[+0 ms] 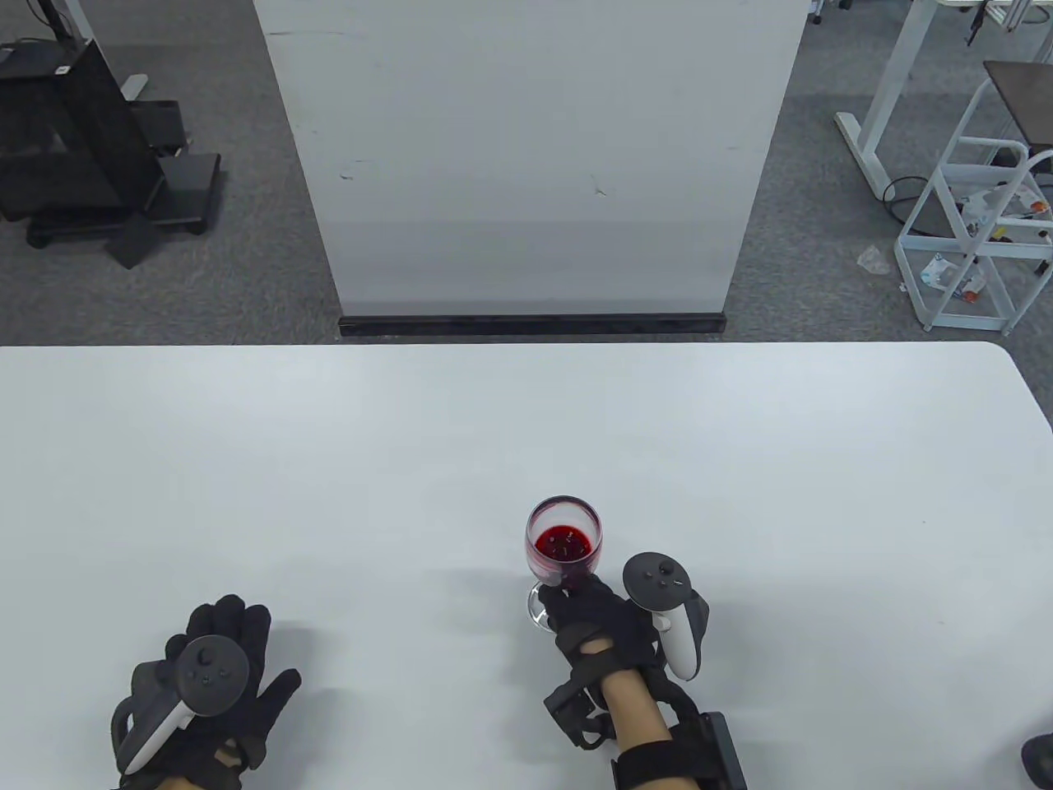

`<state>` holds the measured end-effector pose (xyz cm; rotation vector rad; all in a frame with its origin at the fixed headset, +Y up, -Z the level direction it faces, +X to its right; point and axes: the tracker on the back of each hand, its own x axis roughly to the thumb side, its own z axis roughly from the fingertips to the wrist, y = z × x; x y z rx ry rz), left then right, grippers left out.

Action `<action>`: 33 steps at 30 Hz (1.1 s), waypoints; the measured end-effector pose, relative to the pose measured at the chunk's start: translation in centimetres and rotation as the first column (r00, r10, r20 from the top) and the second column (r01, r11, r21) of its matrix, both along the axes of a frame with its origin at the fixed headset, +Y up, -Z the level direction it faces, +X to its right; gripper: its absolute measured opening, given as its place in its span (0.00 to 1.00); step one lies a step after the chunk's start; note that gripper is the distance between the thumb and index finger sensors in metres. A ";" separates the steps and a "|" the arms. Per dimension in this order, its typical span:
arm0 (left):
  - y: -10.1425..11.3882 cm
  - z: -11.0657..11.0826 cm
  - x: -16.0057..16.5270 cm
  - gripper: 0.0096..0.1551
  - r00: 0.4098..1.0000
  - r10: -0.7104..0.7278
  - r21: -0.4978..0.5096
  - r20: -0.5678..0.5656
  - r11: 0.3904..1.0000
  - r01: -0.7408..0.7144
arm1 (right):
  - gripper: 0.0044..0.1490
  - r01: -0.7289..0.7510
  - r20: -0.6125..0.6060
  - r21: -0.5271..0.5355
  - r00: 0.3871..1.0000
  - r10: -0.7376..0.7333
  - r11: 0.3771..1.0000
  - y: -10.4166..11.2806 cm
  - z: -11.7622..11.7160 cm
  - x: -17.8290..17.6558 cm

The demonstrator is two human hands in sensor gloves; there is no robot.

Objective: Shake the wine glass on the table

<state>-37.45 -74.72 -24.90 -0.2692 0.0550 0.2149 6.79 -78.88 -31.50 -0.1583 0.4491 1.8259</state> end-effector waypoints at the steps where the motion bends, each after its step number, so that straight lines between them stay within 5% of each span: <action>1: 0.0 0.0 0.0 0.48 1.000 0.000 0.001 0.000 1.000 0.000 | 0.35 -0.014 -0.012 0.002 1.000 0.014 1.000 0.2 -0.2 0.1; 33: 0.0 -0.1 0.0 0.48 1.000 0.008 -0.006 0.001 1.000 -0.008 | 0.35 -0.036 -0.027 -0.012 0.999 0.036 0.999 0.4 -0.1 0.3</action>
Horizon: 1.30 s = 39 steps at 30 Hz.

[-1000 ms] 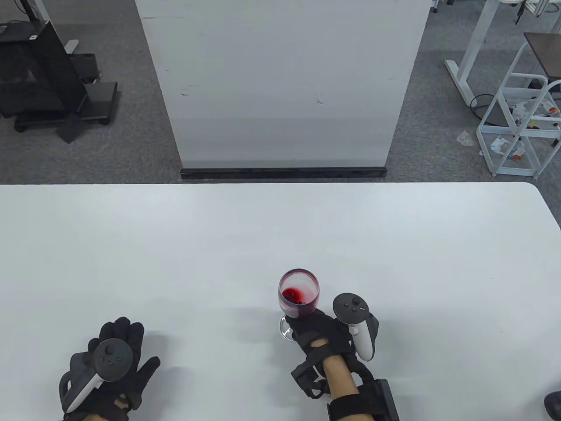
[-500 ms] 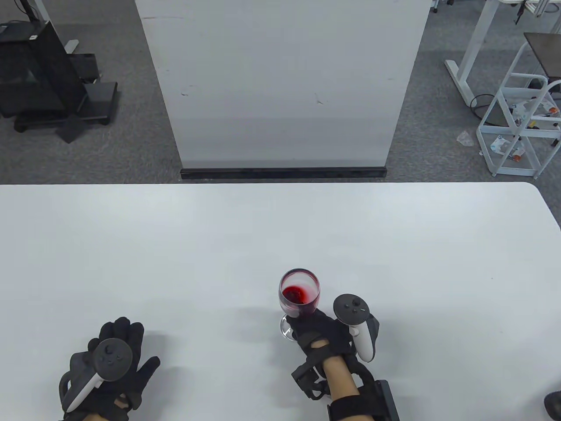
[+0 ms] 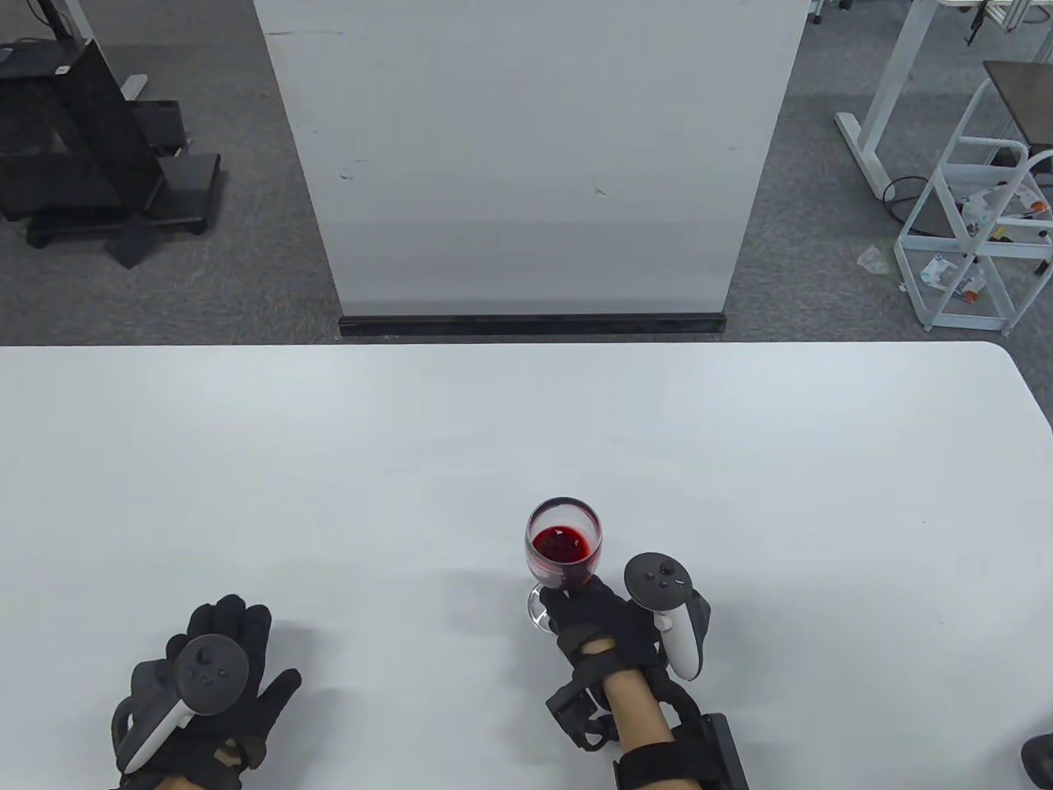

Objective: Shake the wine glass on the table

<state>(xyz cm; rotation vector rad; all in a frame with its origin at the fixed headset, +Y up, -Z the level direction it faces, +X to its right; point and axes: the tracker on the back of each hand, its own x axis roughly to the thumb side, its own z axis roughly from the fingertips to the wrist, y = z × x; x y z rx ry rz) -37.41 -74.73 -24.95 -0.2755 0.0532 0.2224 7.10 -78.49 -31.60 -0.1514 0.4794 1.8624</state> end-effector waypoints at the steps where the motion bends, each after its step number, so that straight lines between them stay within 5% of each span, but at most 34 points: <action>1: 0.0 0.0 0.0 0.48 1.000 0.002 0.003 0.000 1.000 -0.002 | 0.35 -0.027 -0.009 0.001 1.000 0.027 1.000 0.1 0.0 0.2; 12: 0.1 0.1 -0.1 0.48 1.000 0.009 0.006 -0.002 1.000 -0.009 | 0.37 -0.019 0.068 0.025 0.998 0.017 1.000 -0.3 0.1 0.4; 17: 0.2 0.1 -0.1 0.48 1.000 0.008 0.006 -0.004 1.000 -0.008 | 0.35 -0.035 -0.016 -0.005 0.999 0.035 0.999 0.3 0.1 0.3; 28: 0.2 0.1 -0.2 0.48 1.000 0.011 0.014 -0.004 1.000 -0.011 | 0.36 -0.069 0.066 0.031 0.996 0.067 0.997 0.1 0.4 -0.2; 32: 0.2 0.1 -0.2 0.48 1.000 0.011 0.009 -0.005 1.000 -0.011 | 0.34 -0.039 -0.003 -0.002 0.999 0.039 0.999 0.4 0.2 0.0; 35: 0.2 0.1 -0.2 0.48 1.000 0.014 0.013 -0.005 1.000 -0.014 | 0.35 -0.052 0.074 0.026 0.996 0.050 0.998 0.1 0.4 0.1; 39: 0.2 0.1 -0.2 0.48 1.000 0.013 0.006 -0.005 1.000 -0.013 | 0.34 -0.030 -0.001 -0.002 1.000 0.030 1.000 0.5 0.1 0.2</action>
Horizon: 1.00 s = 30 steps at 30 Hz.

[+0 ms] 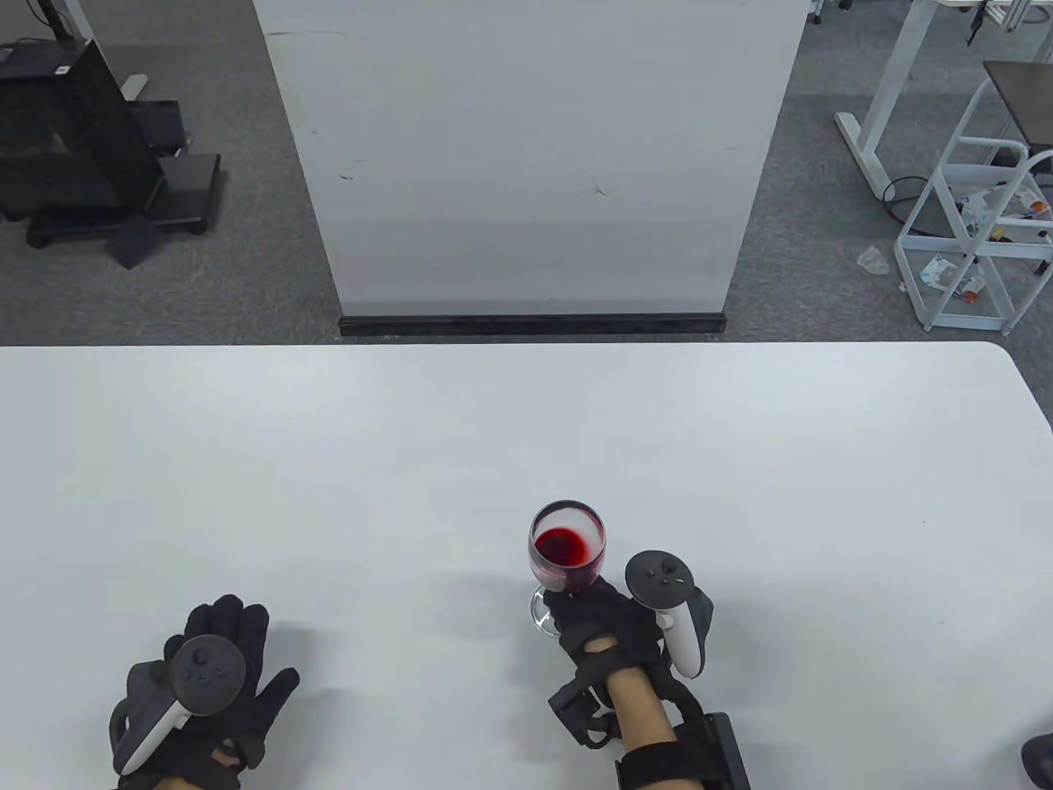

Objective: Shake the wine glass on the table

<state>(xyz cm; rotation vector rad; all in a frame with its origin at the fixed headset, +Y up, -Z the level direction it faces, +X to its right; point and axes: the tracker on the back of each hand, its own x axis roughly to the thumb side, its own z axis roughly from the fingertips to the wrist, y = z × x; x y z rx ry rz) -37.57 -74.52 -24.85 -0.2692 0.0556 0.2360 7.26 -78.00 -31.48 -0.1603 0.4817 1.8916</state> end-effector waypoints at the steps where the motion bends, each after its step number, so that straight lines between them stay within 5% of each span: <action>1: 0.0 0.0 0.0 0.48 1.000 0.000 0.002 0.001 1.000 0.000 | 0.34 -0.015 0.000 0.003 1.000 0.015 1.000 0.1 0.0 0.1; 4: 0.0 0.0 0.0 0.48 1.000 0.002 0.005 0.001 1.000 -0.002 | 0.35 -0.039 0.076 0.036 0.996 0.036 0.999 -0.3 0.2 0.1; 18: 0.0 0.0 0.0 0.48 1.000 -0.003 0.006 -0.001 1.000 0.003 | 0.35 -0.014 -0.012 -0.002 1.000 0.014 1.000 0.1 -0.1 0.5; 21: 0.0 0.0 0.0 0.48 1.000 -0.004 0.003 -0.002 1.000 0.004 | 0.37 -0.026 0.067 0.033 0.997 0.024 0.999 -0.3 0.1 0.3; 26: 0.1 0.1 0.0 0.48 1.000 -0.001 0.006 -0.002 1.000 0.001 | 0.34 -0.012 -0.014 -0.010 1.000 0.011 1.000 0.1 -0.2 0.7; 30: 0.0 0.0 0.0 0.48 1.000 -0.003 -0.004 -0.002 1.000 0.003 | 0.37 0.021 0.066 0.019 0.998 -0.022 1.000 -0.5 0.1 0.3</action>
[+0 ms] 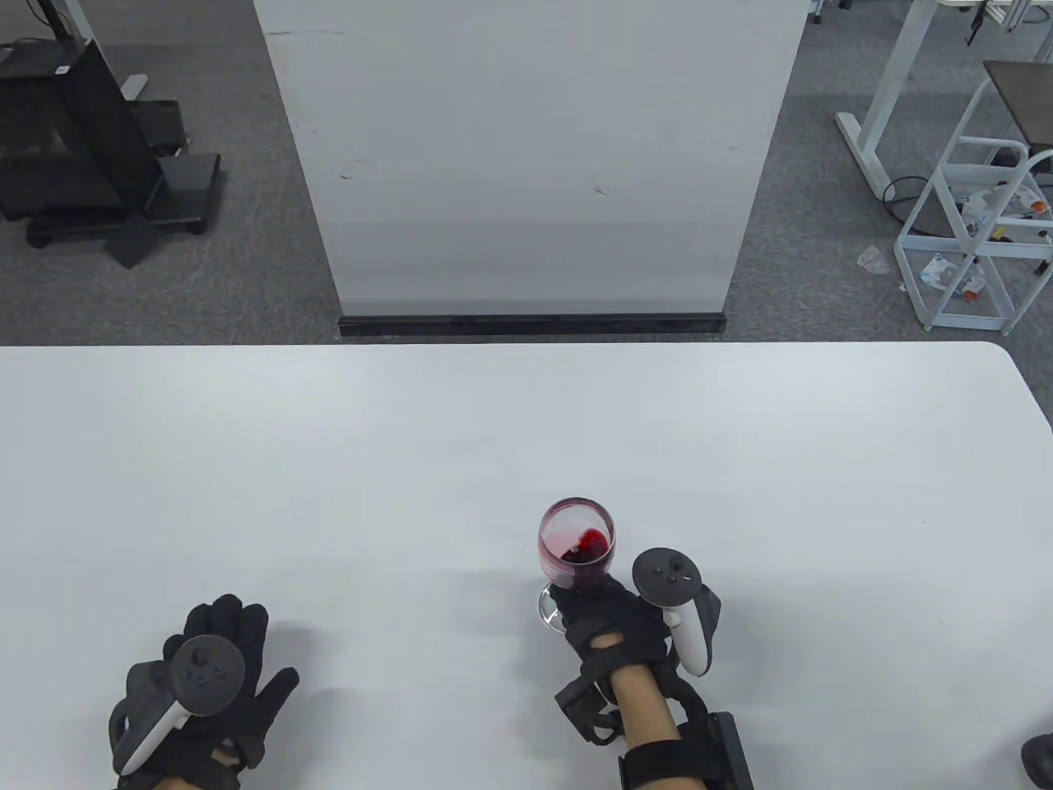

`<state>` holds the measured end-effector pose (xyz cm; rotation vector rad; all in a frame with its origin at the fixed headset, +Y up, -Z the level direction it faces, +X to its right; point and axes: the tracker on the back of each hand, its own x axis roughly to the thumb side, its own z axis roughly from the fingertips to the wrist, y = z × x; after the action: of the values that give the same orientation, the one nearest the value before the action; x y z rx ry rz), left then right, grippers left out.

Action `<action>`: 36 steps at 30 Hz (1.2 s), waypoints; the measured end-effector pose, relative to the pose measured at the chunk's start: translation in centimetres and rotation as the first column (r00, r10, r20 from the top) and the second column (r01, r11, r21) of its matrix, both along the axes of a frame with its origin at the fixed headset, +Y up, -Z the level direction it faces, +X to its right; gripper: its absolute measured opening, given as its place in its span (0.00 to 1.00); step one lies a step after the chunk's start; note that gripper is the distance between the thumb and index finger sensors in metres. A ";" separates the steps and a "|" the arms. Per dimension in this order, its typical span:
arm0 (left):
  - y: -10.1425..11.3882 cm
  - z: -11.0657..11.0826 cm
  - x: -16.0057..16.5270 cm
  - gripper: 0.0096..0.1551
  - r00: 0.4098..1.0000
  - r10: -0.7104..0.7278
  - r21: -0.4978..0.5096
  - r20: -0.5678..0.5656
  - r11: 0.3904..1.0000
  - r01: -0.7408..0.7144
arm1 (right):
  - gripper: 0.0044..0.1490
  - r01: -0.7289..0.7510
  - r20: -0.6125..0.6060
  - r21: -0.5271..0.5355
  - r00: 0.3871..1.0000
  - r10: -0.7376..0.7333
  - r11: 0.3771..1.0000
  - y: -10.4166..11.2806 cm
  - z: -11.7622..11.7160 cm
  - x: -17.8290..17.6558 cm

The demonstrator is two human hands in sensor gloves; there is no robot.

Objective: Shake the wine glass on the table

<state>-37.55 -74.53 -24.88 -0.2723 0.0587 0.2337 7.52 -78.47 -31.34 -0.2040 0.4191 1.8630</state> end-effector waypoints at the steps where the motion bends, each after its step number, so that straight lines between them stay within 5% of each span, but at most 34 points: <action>1: 0.0 0.0 0.0 0.48 1.000 -0.003 -0.002 0.001 1.000 0.003 | 0.37 0.032 -0.039 -0.011 0.999 -0.032 0.999 0.1 -0.1 -0.1; 4: 0.1 0.1 0.0 0.48 1.000 0.001 0.012 0.000 1.000 -0.001 | 0.35 0.013 -0.116 -0.064 0.993 -0.020 0.998 0.6 -0.3 0.5; 8: 0.0 0.0 0.0 0.48 1.000 -0.002 0.005 -0.002 1.000 0.002 | 0.36 0.032 -0.006 -0.008 0.999 -0.032 0.999 0.0 0.0 0.4; 12: 0.1 0.1 0.0 0.48 1.000 -0.001 0.012 0.000 1.000 0.001 | 0.35 0.013 -0.092 -0.050 0.996 -0.017 0.999 0.5 -0.3 0.8; 15: 0.1 0.1 -0.1 0.48 1.000 0.004 0.010 -0.003 1.000 -0.004 | 0.36 -0.014 -0.005 0.004 1.000 0.014 1.000 0.1 0.0 0.4; 20: 0.1 0.1 0.0 0.48 1.000 -0.001 0.011 -0.001 1.000 0.001 | 0.34 -0.041 -0.084 -0.021 0.996 0.039 0.999 0.7 -0.3 0.4; 30: 0.1 0.1 0.0 0.48 1.000 -0.001 0.009 -0.003 1.000 0.002 | 0.34 -0.143 -0.009 0.021 0.990 0.144 0.989 0.8 0.0 0.1; 36: 0.1 0.1 0.0 0.48 1.000 -0.001 0.006 -0.003 1.000 0.001 | 0.35 -0.035 -0.067 -0.027 0.997 0.033 0.999 0.7 -0.3 0.5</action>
<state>-37.57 -74.41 -24.80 -0.2660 0.0614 0.2328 8.00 -77.80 -31.59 -0.1697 0.4903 1.9017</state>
